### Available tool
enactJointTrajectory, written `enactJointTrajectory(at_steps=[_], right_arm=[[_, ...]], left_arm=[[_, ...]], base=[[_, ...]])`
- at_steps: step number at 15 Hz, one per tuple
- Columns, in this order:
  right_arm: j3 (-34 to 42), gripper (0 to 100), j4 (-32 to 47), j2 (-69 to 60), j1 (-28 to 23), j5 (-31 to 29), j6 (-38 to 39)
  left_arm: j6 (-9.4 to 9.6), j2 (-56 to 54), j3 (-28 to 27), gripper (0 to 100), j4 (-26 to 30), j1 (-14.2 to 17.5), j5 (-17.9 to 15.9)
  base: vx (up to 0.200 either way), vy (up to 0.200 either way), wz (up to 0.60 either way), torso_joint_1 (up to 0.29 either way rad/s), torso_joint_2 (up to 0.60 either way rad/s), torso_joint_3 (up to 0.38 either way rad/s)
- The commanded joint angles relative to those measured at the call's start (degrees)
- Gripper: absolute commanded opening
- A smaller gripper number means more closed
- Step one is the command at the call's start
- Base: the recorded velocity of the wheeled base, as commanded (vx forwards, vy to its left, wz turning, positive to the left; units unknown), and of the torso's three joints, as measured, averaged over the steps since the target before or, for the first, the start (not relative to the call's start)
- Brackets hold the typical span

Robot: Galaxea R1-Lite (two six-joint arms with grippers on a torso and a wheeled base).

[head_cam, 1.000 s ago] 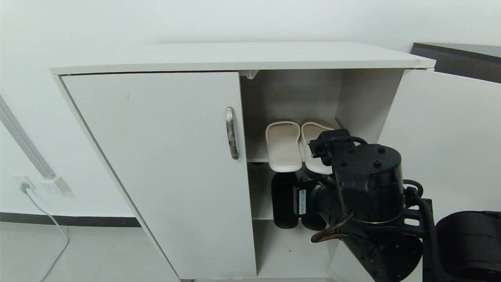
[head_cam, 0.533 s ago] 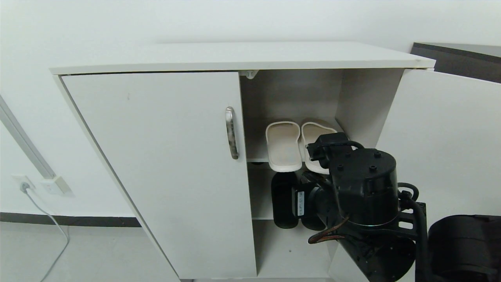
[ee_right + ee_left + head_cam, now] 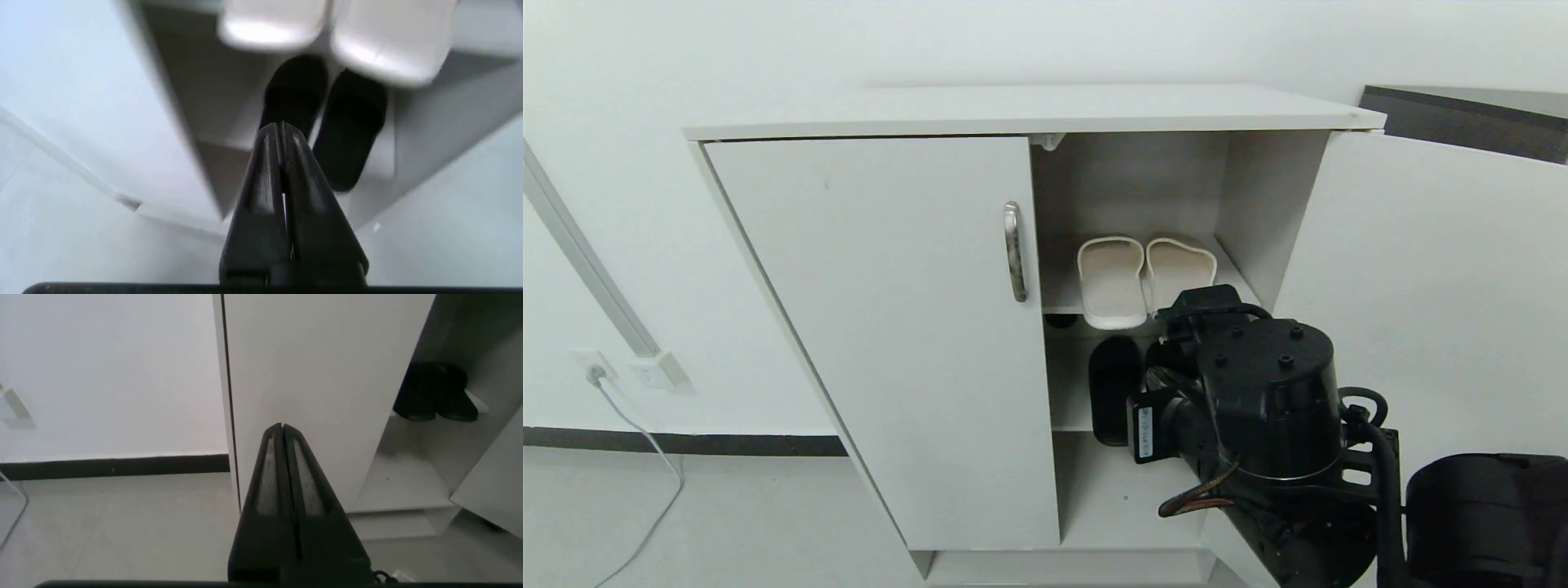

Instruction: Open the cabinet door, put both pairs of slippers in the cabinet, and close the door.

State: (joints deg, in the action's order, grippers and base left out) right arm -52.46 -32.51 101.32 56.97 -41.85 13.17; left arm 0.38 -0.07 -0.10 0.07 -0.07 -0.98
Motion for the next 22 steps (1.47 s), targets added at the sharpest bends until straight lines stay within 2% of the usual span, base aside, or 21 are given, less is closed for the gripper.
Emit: enactJointTrajectory(at_steps=[1,11,22], right_arm=[[0.0,0,-0.1,0.5,-0.1,0.0,0.0],[2.0,0,-0.2,0.5,-1.8,0.3,-0.7],[2.9,0,-0.4,1.7,-2.7,1.2,-0.4]], left_arm=[[-0.03,0.1,0.0,0,0.0,0.0,0.0],[0.15,0.1,0.0,0,0.0,0.0,0.0],[0.15,0.1,0.0,0,0.0,0.0,-0.1]], base=[[-0.2,0.0,0.0,-0.002,0.0,0.007],[-0.2,0.0,0.0,0.003,0.0,0.003],[0.0,0.0,0.0,0.0,0.0,0.0]])
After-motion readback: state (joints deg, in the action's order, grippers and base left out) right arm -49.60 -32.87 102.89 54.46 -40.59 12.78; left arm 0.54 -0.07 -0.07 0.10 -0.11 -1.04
